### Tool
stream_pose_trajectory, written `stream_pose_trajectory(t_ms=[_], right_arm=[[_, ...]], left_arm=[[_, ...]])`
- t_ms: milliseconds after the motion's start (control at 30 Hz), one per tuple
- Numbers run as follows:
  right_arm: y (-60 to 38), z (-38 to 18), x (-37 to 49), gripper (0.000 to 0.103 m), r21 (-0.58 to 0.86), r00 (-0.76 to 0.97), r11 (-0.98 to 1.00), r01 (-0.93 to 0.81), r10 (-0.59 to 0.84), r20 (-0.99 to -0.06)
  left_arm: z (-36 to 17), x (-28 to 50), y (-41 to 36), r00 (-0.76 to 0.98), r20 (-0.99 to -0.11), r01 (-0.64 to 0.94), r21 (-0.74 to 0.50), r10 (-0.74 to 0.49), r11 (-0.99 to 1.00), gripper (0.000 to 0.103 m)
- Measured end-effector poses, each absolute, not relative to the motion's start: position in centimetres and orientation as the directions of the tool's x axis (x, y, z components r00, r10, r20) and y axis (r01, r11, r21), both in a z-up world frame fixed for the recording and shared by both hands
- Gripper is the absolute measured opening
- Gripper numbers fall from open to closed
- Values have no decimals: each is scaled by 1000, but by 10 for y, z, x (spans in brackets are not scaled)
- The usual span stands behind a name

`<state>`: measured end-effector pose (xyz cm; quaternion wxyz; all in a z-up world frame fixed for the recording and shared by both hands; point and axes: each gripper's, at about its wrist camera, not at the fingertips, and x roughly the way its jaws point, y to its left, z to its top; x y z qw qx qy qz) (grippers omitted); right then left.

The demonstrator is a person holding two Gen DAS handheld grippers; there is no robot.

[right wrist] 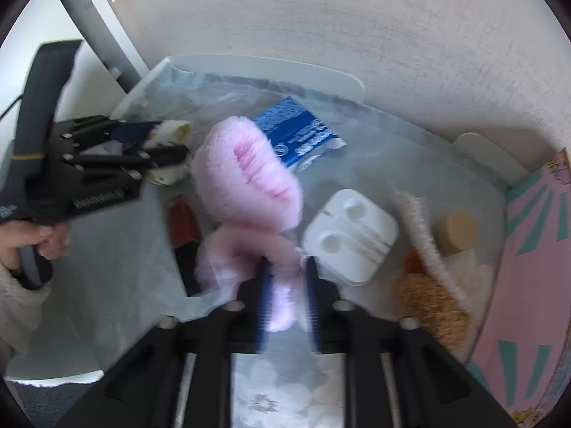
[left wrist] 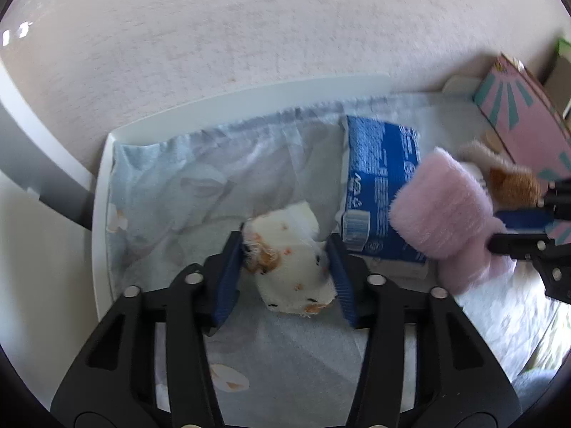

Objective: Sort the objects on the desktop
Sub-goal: 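Grasp the white patterned sock with the left tool while the right tool grasps a pink sock, then carry the white sock and pink sock toward the cardboard box with both tools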

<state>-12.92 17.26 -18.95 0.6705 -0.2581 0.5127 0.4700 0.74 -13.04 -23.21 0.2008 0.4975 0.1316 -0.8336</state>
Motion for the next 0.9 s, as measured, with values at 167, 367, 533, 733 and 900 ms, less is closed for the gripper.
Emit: stream_pose_trajectory(t_ms=[167,367,533,733,900], right_arm=[[162,-182,-123,8,157,23,438,-885,378,-926],[150,-168,-123,8,178,16,436,-882,406,-914],[145,-156,-126,8,187,15,426,-885,429,-903],[137,-136,-122,8,199,9,419,-886,444,-896],[131,-118,-113,8,202,2,402,-893,452,-892]], left_arm=[[-226,12,-137,-435,-879,504,-58,-195,-862,31],[-214,23,-143,-452,-868,525,-73,-205,-848,29],[-197,31,-144,-462,-859,544,-77,-222,-835,28],[-173,25,-135,-464,-857,544,-75,-225,-836,28],[-153,16,-125,-460,-860,542,-74,-221,-837,28]])
